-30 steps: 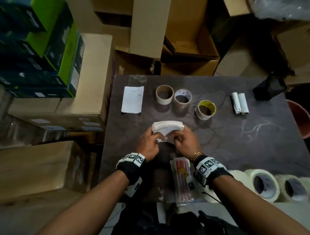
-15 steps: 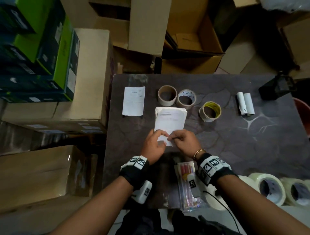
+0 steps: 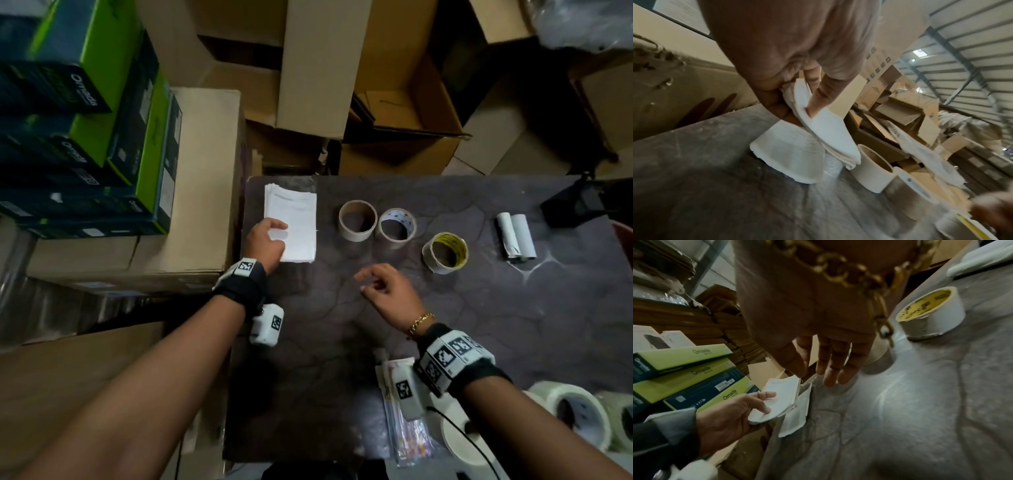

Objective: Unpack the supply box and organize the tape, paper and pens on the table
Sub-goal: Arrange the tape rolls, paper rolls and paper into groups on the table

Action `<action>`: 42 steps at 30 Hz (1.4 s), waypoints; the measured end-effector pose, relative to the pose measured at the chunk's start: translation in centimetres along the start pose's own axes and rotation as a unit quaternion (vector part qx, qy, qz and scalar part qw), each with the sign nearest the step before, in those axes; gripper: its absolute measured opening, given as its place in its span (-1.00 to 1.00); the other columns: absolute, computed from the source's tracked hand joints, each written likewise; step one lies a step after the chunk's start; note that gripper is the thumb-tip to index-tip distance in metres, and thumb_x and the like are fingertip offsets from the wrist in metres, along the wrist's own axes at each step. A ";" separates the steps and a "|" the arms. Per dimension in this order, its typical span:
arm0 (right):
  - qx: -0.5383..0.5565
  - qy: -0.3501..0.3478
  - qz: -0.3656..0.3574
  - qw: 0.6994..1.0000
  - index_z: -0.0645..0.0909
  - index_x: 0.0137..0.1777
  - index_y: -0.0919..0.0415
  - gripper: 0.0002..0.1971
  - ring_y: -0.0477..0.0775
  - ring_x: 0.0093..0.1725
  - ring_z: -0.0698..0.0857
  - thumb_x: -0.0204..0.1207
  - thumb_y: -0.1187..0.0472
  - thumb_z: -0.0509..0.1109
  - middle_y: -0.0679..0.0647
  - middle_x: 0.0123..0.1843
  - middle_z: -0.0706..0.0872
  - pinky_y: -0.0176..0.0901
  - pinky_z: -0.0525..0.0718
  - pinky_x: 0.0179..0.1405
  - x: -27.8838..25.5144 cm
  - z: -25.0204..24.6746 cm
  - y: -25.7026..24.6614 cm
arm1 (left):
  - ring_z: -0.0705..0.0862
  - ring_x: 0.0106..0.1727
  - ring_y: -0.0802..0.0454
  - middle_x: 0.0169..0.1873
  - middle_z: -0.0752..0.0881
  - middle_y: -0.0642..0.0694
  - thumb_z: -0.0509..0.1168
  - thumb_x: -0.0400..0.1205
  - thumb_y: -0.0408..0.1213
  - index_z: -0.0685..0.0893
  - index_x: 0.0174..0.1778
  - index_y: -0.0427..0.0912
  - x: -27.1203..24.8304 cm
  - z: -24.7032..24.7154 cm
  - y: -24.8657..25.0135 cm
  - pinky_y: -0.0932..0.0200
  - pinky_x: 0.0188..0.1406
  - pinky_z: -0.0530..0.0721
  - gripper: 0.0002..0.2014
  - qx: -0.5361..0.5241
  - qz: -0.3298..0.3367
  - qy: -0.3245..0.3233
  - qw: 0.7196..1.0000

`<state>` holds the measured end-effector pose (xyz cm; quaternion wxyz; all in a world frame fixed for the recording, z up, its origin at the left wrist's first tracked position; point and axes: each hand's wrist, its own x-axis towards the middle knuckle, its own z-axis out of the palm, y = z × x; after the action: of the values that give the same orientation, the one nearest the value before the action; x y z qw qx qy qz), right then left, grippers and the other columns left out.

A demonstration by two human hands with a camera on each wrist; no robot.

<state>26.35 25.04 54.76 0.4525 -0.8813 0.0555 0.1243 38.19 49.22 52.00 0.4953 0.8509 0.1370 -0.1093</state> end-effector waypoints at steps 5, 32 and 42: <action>-0.011 0.015 0.031 0.999 0.73 0.00 0.09 -0.81 0.03 -0.12 0.71 0.46 0.36 0.45 0.02 0.05 0.66 -0.30 0.61 -0.08 -1.2 -0.4 2.1 | 0.65 0.20 -0.19 0.23 0.68 -0.16 0.18 0.43 -0.59 0.70 0.06 -0.06 3.2 0.5 -0.7 0.07 0.16 0.69 -0.58 0.048 -0.029 -0.024 0.998; -0.004 0.096 0.096 0.991 0.71 0.01 0.09 -0.81 0.02 -0.14 0.71 0.44 0.33 0.46 -0.01 0.07 0.71 -0.20 0.66 -0.07 -1.9 -5.9 5.9 | 0.20 0.60 -0.21 0.59 0.27 -0.12 0.41 0.46 -0.04 0.46 0.44 0.05 0.3 8.9 3.5 -0.25 0.46 0.29 -0.41 0.301 0.216 -0.026 0.928; -0.228 0.126 0.167 0.951 0.39 0.49 0.02 -0.27 0.35 0.44 0.41 0.31 0.02 0.56 0.16 0.53 0.36 0.21 0.50 0.41 3.2 -10.6 8.7 | 0.31 0.55 -0.32 0.62 0.19 -0.19 0.46 0.47 -0.03 0.12 0.66 -0.05 2.3 13.2 6.6 -0.25 0.43 0.46 -0.10 0.368 0.174 -0.136 0.903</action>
<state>29.40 11.41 52.94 0.2017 -0.9477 0.2283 0.0958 41.98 34.86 50.24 0.1715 0.9599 -0.1316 -0.1787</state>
